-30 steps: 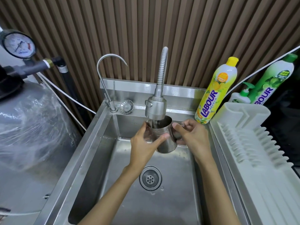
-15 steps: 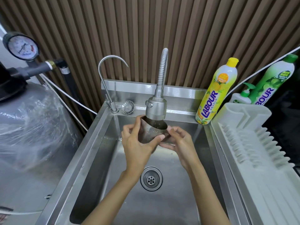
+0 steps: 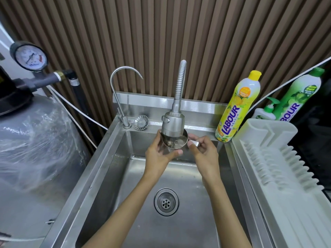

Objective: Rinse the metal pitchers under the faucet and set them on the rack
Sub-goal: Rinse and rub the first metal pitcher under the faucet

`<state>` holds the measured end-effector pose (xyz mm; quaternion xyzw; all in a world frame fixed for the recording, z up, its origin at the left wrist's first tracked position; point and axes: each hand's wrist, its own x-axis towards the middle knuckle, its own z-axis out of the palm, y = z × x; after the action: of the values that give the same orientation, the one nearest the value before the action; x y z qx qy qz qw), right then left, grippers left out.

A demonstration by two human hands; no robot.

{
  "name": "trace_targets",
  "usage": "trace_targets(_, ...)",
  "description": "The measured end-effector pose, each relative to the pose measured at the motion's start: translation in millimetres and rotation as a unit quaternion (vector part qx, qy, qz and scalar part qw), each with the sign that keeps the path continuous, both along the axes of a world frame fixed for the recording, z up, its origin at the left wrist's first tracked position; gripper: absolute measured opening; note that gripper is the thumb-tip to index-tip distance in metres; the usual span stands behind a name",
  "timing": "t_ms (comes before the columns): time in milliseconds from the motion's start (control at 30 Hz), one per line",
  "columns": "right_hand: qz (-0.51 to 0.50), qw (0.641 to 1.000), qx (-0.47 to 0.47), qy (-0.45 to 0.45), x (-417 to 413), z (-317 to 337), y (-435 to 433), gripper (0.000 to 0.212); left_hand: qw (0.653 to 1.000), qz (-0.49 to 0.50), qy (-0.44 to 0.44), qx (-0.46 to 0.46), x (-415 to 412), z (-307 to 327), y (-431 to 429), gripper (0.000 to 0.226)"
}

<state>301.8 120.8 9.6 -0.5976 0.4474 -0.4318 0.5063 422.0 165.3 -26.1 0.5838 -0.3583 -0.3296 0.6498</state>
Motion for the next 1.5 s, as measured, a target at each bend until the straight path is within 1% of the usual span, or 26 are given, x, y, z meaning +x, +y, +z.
trace_targets(33, 0.022, 0.998, 0.03, -0.042, 0.2, -5.0, -0.9, 0.026, 0.999, 0.013, -0.029, -0.016, 2.3, 2.3, 1.5, 0.078)
trace_targets(100, 0.07, 0.987, 0.088, -0.117, 0.8, -14.3, -1.9, 0.025, 0.991, 0.037, -0.123, -0.033, 6.3, 7.9, 6.0, 0.085)
trace_targets(167, 0.095, 0.97, 0.135, -0.176, 1.7, -22.1, -1.2, 0.021, 0.976, 0.062, -0.207, -0.031, 5.9, 14.1, 13.3, 0.087)
trace_targets(233, 0.102, 0.967, 0.156, -0.173, -0.1, -23.1, 0.3, 0.015, 0.962, 0.101, -0.253, 0.0, 4.2, 17.9, 19.0, 0.094)
trace_targets(300, 0.092, 0.979, 0.145, -0.113, -3.2, -17.7, 0.5, 0.016, 0.959, 0.128, -0.25, 0.046, 1.6, 18.0, 25.0, 0.103)
trace_targets(367, 0.065, 0.99, 0.119, -0.027, -5.9, -10.6, -1.4, 0.018, 0.959, 0.134, -0.236, 0.081, -1.3, 13.9, 28.2, 0.098)
trace_targets(433, 0.028, 0.995, 0.069, 0.063, -8.1, -1.7, -2.1, 0.018, 0.963, 0.122, -0.221, 0.099, -3.6, 6.2, 28.4, 0.08)
trace_targets(467, 0.01, 0.993, 0.024, 0.117, -9.4, 2.9, -2.1, 0.021, 0.968, 0.107, -0.201, 0.102, -4.6, 3.9, 27.7, 0.07)
trace_targets(533, -0.01, 0.975, -0.071, 0.208, -11.3, 11.5, -0.9, 0.027, 0.983, 0.065, -0.142, 0.094, -5.5, -0.6, 23.0, 0.053)
trace_targets(567, -0.014, 0.969, -0.104, 0.225, -11.7, 13.8, -0.5, 0.026, 0.988, 0.046, -0.116, 0.088, -5.8, -2.0, 19.7, 0.046)
trace_targets(600, -0.015, 0.968, -0.124, 0.218, -11.7, 15.4, -0.1, 0.024, 0.992, 0.032, -0.099, 0.077, -6.3, -1.3, 16.8, 0.041)
trace_targets(633, -0.012, 0.974, -0.128, 0.187, -11.0, 15.3, -0.2, 0.02, 0.995, 0.026, -0.081, 0.056, -6.8, -0.2, 13.6, 0.041)
trace_targets(700, 0.006, 0.992, -0.093, 0.088, -9.0, 12.9, -0.3, 0.014, 0.999, 0.024, -0.047, 0.002, -6.9, 4.2, 9.1, 0.055)
trace_targets(733, 0.022, 0.997, -0.065, 0.037, -7.6, 10.1, -0.3, 0.017, 0.998, 0.035, -0.052, -0.021, -5.5, 4.8, 7.4, 0.064)
trace_targets(800, 0.055, 0.997, 0.0, -0.049, -3.8, 0.4, 0.2, 0.022, 0.992, 0.057, -0.097, -0.052, -1.4, 6.7, 6.3, 0.078)
trace_targets(900, 0.079, 0.981, 0.102, -0.142, 3.2, -18.2, 0.3, 0.02, 0.976, 0.075, -0.2, -0.046, 2.9, 13.9, 11.9, 0.086)
trace_targets(933, 0.078, 0.977, 0.129, -0.153, 4.7, -21.5, 0.9, 0.018, 0.969, 0.083, -0.229, -0.037, 3.2, 15.6, 14.6, 0.086)
trace_targets(1000, 0.079, 0.976, 0.15, -0.141, 4.2, -23.0, 2.3, 0.012, 0.96, 0.106, -0.259, -0.003, 2.3, 17.4, 20.2, 0.089)
trace_targets(1067, 0.072, 0.983, 0.143, -0.094, 1.8, -18.9, 3.3, 0.019, 0.954, 0.13, -0.267, 0.046, 1.7, 16.0, 25.3, 0.097)
trace_targets(1133, 0.048, 0.991, 0.124, -0.021, -1.0, -14.7, 1.2, 0.024, 0.95, 0.138, -0.265, 0.087, 0.4, 10.8, 26.9, 0.093)
trace_targets(1200, 0.008, 0.995, 0.069, 0.068, -3.4, -7.0, -0.6, 0.02, 0.955, 0.125, -0.249, 0.104, -2.1, 5.2, 25.8, 0.082)
trace_targets(1267, -0.028, 0.987, -0.013, 0.155, -5.8, -0.2, -1.5, 0.021, 0.969, 0.098, -0.203, 0.103, -4.6, 0.1, 23.2, 0.069)
trace_targets(1333, -0.043, 0.975, -0.077, 0.206, -7.3, 6.9, 0.1, 0.023, 0.985, 0.061, -0.131, 0.09, -7.5, -5.4, 17.7, 0.053)
trace_targets(1367, -0.041, 0.974, -0.093, 0.201, -7.3, 8.2, 1.3, 0.021, 0.992, 0.048, -0.094, 0.074, -8.9, -7.5, 15.3, 0.049)
trace_targets(1433, -0.027, 0.987, -0.087, 0.13, -5.3, 9.0, 4.5, 0.013, 0.998, 0.038, -0.035, 0.024, -11.5, -8.4, 10.3, 0.054)
trace_targets(1500, -0.02, 0.995, -0.066, 0.07, -1.8, 5.4, 5.0, 0.004, 0.999, 0.038, -0.015, -0.033, -12.3, -5.5, 6.4, 0.062)
